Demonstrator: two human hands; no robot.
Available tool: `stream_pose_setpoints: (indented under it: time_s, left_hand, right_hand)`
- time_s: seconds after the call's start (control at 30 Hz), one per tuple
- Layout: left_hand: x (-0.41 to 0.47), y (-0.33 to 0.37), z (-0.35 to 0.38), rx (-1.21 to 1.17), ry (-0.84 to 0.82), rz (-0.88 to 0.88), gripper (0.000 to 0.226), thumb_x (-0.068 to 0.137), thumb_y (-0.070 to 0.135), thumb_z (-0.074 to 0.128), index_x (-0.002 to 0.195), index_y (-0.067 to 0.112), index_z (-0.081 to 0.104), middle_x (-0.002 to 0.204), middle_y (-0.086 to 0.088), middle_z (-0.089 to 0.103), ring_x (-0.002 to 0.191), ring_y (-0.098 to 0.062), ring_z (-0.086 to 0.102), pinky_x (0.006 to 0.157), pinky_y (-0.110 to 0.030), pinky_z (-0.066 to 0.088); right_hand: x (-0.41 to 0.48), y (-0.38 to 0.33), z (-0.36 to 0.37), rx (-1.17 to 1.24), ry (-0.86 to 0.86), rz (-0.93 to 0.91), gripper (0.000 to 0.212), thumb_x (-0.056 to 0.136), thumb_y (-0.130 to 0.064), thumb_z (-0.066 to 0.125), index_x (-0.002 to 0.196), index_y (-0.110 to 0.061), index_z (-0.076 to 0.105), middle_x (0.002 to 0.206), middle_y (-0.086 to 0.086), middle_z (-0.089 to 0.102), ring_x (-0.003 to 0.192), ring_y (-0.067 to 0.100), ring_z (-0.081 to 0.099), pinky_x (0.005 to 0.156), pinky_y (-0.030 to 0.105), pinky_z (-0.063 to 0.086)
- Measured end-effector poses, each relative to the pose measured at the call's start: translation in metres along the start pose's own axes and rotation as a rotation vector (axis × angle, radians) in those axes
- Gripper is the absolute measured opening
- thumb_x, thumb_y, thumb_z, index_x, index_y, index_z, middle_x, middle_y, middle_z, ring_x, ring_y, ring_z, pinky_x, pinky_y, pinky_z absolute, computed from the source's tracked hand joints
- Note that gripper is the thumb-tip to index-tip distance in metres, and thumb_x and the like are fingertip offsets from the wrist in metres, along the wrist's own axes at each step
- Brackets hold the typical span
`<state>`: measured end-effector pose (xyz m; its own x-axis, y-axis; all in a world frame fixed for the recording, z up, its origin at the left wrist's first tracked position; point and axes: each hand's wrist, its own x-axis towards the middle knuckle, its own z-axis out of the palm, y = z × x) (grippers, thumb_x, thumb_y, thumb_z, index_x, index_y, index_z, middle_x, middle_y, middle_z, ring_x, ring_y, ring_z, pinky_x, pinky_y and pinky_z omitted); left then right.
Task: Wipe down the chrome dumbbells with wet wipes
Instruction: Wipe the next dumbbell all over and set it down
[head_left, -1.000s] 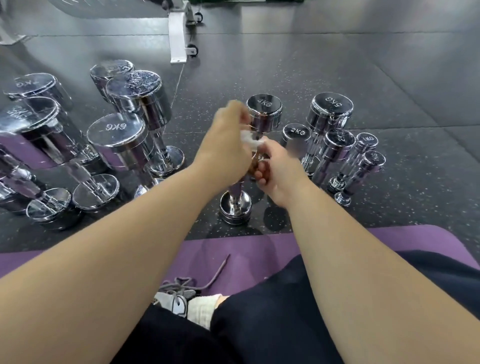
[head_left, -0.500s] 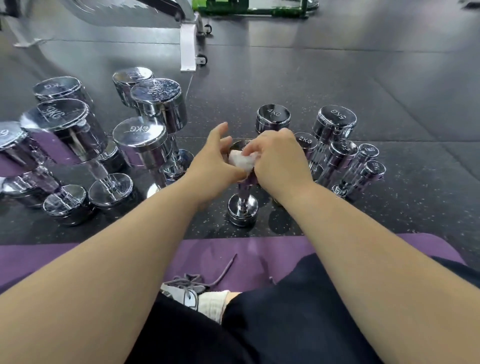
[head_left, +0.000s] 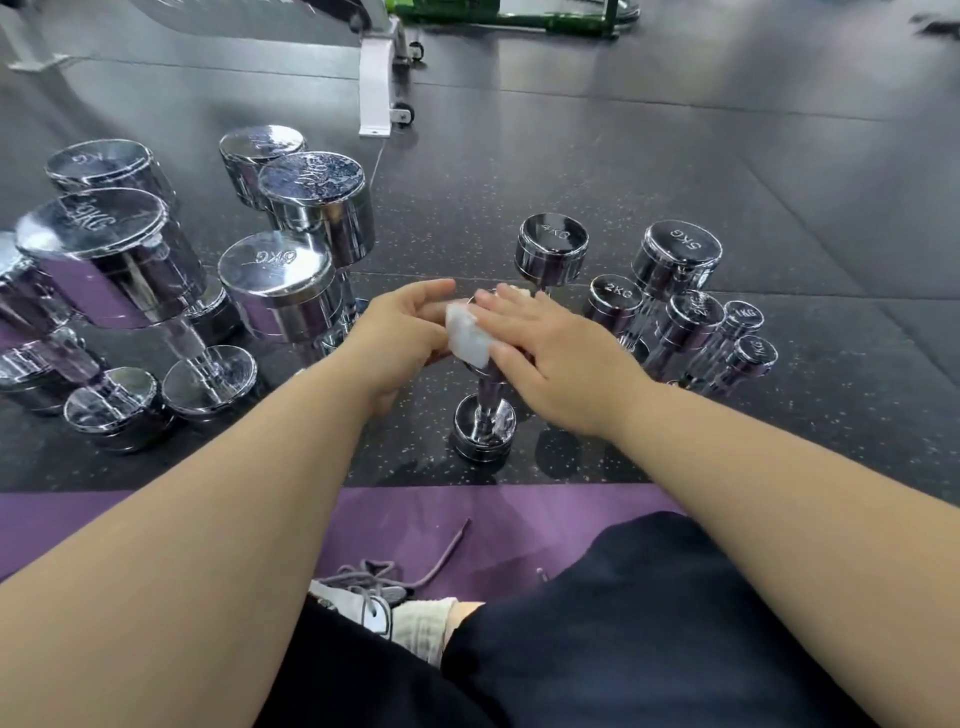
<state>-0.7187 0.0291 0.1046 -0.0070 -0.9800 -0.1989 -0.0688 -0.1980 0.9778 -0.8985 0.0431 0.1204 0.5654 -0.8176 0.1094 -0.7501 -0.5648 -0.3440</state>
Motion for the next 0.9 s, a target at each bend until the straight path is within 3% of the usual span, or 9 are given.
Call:
stream_pose_setpoints:
  time_s: [0.17,0.27,0.37,0.47,0.53,0.6,0.63,0.7,0.9]
  left_hand:
    - [0.006,-0.002,0.005,-0.079,0.018,-0.02,0.063,0.081,-0.026,0.033,0.134,0.002,0.051,0.11,-0.002,0.07,0.09,-0.006,0.069,0.068,-0.014,0.053]
    - [0.007,-0.003,0.003,-0.077,0.043,-0.017,0.054,0.084,-0.023,0.039,0.129,0.003,0.055,0.102,0.0,0.072,0.077,-0.003,0.07,0.062,-0.013,0.051]
    - [0.006,-0.002,0.007,-0.063,0.05,-0.013,0.052,0.085,-0.021,0.041,0.129,0.002,0.055,0.102,0.001,0.07,0.075,-0.003,0.067,0.059,-0.012,0.05]
    - [0.007,-0.002,0.01,-0.082,0.062,-0.024,0.054,0.084,-0.023,0.035,0.13,0.0,0.054,0.102,-0.001,0.07,0.078,-0.003,0.067,0.062,-0.012,0.051]
    - [0.007,-0.002,0.009,-0.08,0.067,-0.028,0.054,0.084,-0.023,0.035,0.128,0.001,0.055,0.1,0.0,0.071,0.078,-0.003,0.068,0.063,-0.012,0.052]
    - [0.007,-0.002,0.009,-0.062,0.067,-0.017,0.053,0.084,-0.022,0.036,0.127,0.002,0.056,0.101,0.001,0.071,0.081,-0.003,0.067,0.065,-0.012,0.051]
    - [0.007,-0.003,0.009,-0.059,0.067,-0.013,0.053,0.084,-0.022,0.036,0.127,0.002,0.056,0.101,0.001,0.071,0.081,-0.004,0.067,0.065,-0.012,0.051]
    - [0.008,-0.004,0.01,-0.053,0.071,-0.009,0.053,0.084,-0.022,0.037,0.126,0.003,0.057,0.101,0.001,0.071,0.081,-0.004,0.067,0.064,-0.011,0.05]
    - [0.008,-0.009,0.011,-0.025,0.072,0.014,0.053,0.083,-0.019,0.042,0.126,0.006,0.059,0.109,0.0,0.072,0.089,-0.007,0.067,0.071,-0.015,0.05]
  right_hand:
    - [0.015,0.013,0.002,0.081,0.06,0.219,0.046,0.106,-0.027,0.032,0.152,-0.023,0.033,0.162,-0.003,0.021,0.15,0.019,0.019,0.122,0.031,0.009]
    - [0.007,0.005,0.012,0.056,0.081,0.057,0.046,0.105,-0.025,0.032,0.15,-0.02,0.038,0.16,-0.004,0.026,0.151,0.015,0.012,0.121,0.027,0.003]
    - [-0.012,0.01,0.01,0.027,0.119,-0.088,0.05,0.098,-0.032,0.031,0.144,-0.018,0.048,0.152,-0.004,0.04,0.146,0.01,0.023,0.122,0.028,0.011]
    - [0.001,0.013,0.01,0.115,0.194,0.151,0.045,0.102,-0.03,0.035,0.141,-0.016,0.052,0.151,-0.004,0.045,0.141,0.011,0.037,0.118,0.027,0.025]
    - [0.015,0.007,0.015,0.359,0.287,0.4,0.04,0.103,-0.03,0.037,0.132,-0.019,0.062,0.133,-0.005,0.061,0.113,0.019,0.059,0.1,0.03,0.043]
    - [0.019,0.003,0.025,0.658,0.401,0.615,0.039,0.101,-0.034,0.037,0.098,-0.021,0.073,0.091,-0.006,0.068,0.079,0.018,0.058,0.077,0.032,0.045]
    - [0.015,0.0,0.031,0.725,0.424,0.705,0.043,0.102,-0.035,0.035,0.076,-0.019,0.066,0.074,-0.004,0.062,0.069,0.018,0.052,0.068,0.031,0.042]
    - [0.001,-0.012,0.041,0.77,0.416,0.79,0.045,0.103,-0.033,0.034,0.064,-0.017,0.05,0.065,0.0,0.057,0.063,0.018,0.048,0.059,0.03,0.036]
    - [0.025,-0.02,0.028,1.036,0.62,0.77,0.042,0.088,-0.047,0.038,0.072,-0.018,0.063,0.074,0.001,0.065,0.077,0.03,0.06,0.079,0.045,0.05]
